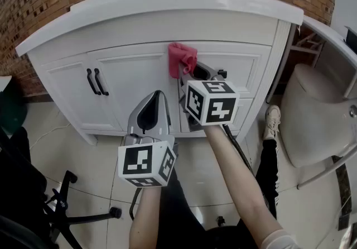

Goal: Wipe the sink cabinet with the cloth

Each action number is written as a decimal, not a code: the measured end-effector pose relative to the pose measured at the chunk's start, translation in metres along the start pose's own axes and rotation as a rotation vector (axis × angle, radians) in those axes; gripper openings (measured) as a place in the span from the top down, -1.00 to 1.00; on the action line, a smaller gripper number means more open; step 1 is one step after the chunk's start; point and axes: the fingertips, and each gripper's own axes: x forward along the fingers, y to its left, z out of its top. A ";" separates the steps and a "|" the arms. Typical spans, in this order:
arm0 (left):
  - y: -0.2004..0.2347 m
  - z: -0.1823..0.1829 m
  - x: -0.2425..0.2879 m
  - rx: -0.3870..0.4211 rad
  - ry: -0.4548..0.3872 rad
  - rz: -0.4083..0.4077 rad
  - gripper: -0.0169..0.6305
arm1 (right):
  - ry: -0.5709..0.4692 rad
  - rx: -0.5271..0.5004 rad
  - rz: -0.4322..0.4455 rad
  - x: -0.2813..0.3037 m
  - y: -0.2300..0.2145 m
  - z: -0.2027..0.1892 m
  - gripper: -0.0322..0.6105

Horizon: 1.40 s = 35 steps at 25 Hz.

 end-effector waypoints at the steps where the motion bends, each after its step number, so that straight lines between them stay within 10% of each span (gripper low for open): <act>1: -0.004 -0.005 0.005 0.004 0.003 -0.012 0.92 | -0.014 -0.002 -0.010 -0.003 -0.011 0.004 0.72; 18: -0.148 -0.069 0.082 -0.040 0.039 -0.182 0.91 | -0.037 -0.135 -0.372 -0.137 -0.248 0.030 0.72; 21: -0.117 -0.067 0.071 -0.043 0.032 -0.133 0.91 | -0.083 -0.077 -0.359 -0.139 -0.227 0.027 0.72; 25: -0.065 -0.065 0.055 -0.015 0.046 -0.067 0.91 | -0.093 0.063 -0.124 -0.094 -0.128 -0.001 0.72; 29: -0.011 -0.068 0.024 -0.006 0.078 0.000 0.91 | 0.013 -0.007 0.021 -0.037 -0.033 -0.050 0.72; 35: 0.028 -0.072 0.006 -0.024 0.089 0.060 0.91 | 0.029 -0.031 -0.021 -0.011 -0.020 -0.070 0.72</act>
